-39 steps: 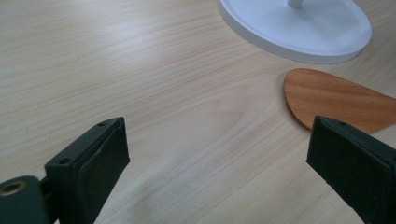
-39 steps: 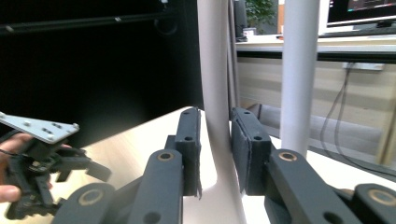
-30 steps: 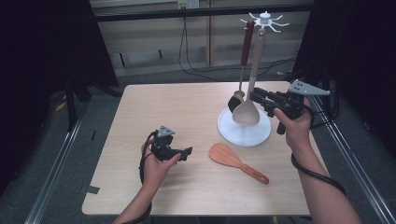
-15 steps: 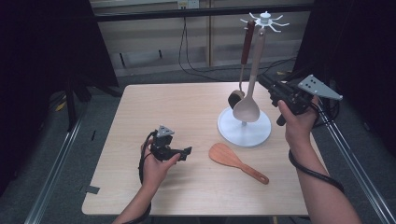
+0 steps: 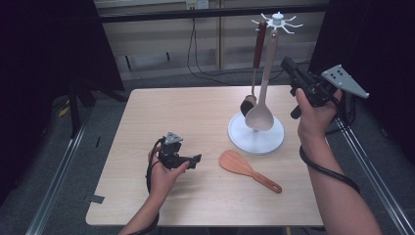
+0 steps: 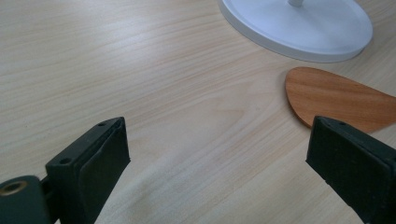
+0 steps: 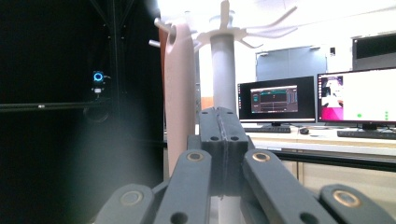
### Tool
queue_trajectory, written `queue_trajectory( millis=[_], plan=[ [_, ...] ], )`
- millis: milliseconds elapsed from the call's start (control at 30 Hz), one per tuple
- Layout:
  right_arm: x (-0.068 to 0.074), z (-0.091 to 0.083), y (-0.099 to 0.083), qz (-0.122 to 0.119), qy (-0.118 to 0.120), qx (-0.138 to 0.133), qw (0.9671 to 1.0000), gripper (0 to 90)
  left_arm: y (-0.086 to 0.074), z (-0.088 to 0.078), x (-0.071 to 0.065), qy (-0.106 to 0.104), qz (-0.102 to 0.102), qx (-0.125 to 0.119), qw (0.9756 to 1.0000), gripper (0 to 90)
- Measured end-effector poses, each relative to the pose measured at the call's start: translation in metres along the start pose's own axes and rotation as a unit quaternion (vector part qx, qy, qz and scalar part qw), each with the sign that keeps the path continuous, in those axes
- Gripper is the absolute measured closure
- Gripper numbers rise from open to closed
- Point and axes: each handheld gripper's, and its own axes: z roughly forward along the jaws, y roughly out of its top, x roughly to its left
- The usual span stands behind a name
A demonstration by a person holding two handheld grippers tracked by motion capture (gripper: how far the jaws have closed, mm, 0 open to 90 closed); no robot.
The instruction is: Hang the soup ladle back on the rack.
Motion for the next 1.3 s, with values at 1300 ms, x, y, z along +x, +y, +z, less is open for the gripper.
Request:
queue_trajectory(
  millis=[1300],
  plan=[
    [0.009, 0.031, 0.042, -0.039, -0.027, -0.018, 0.9987, 90.0, -0.003, -0.002, 0.004, -0.003, -0.006, 0.003, 1.0000, 5.8]
  ],
)
